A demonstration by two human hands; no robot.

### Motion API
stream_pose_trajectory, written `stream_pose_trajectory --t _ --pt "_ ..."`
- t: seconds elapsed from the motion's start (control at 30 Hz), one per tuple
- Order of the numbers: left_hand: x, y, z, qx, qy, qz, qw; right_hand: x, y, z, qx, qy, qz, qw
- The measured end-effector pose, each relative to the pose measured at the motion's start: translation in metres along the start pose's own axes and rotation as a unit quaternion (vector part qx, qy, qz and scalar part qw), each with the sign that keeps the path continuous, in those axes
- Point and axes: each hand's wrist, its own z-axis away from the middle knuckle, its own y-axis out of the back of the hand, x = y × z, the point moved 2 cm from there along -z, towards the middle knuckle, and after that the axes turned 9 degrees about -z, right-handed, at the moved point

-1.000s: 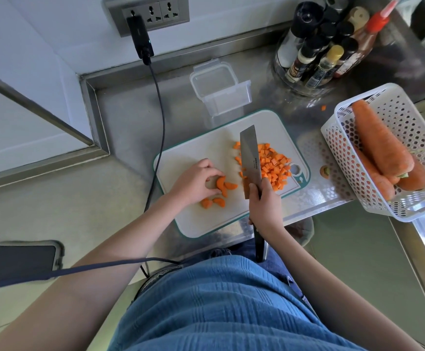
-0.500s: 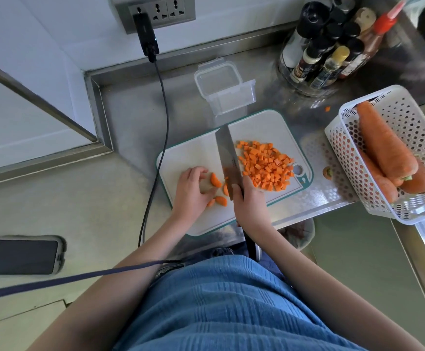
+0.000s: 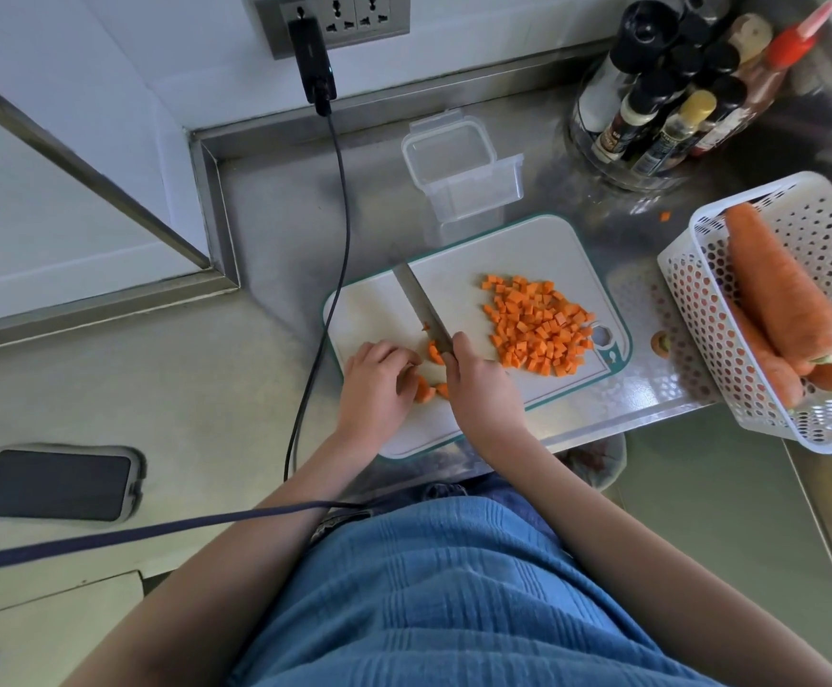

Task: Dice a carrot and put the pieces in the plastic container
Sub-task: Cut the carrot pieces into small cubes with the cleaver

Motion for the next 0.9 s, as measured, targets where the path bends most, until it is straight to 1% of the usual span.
stream_pose_trajectory --t 0.17,0.23,0.27,0.4,0.47,0.53,0.63,0.7,0.8,0.9 --pt "-0.002 -0.001 0.003 -0.008 -0.001 -0.001 1.000 0.002 -0.009 -0.007 -0.025 -0.011 0.050 0.998" --pt "0.000 -0.001 0.005 -0.015 -0.014 -0.003 1.000 0.002 -0.013 -0.008 -0.034 -0.015 0.076 0.996" --pt "0.001 0.000 0.006 -0.017 -0.028 -0.006 0.999 0.002 -0.012 -0.008 -0.036 -0.018 0.071 0.997" --pt "0.008 -0.002 0.005 -0.059 -0.120 -0.027 0.991 0.009 0.003 -0.013 -0.047 -0.027 -0.050 0.997" --pt "0.008 -0.003 0.004 -0.071 -0.146 -0.019 0.987 0.011 0.013 -0.013 -0.040 -0.024 -0.099 0.994" --pt "0.004 -0.002 0.006 -0.054 -0.111 0.027 0.992 0.011 0.022 -0.011 -0.020 -0.025 -0.154 0.988" --pt "-0.003 0.002 0.005 -0.004 -0.021 0.078 0.997 0.019 0.034 -0.007 -0.005 -0.064 -0.226 0.972" --pt "-0.006 0.001 0.000 -0.021 0.009 0.078 0.997 0.027 0.041 -0.008 -0.019 -0.093 -0.263 0.960" --pt "-0.002 -0.003 -0.012 -0.069 0.006 0.077 0.995 0.035 0.048 -0.010 -0.060 -0.105 -0.261 0.958" --pt "0.008 -0.006 -0.021 -0.094 -0.016 0.071 0.993 0.039 0.050 -0.009 -0.067 -0.106 -0.230 0.965"
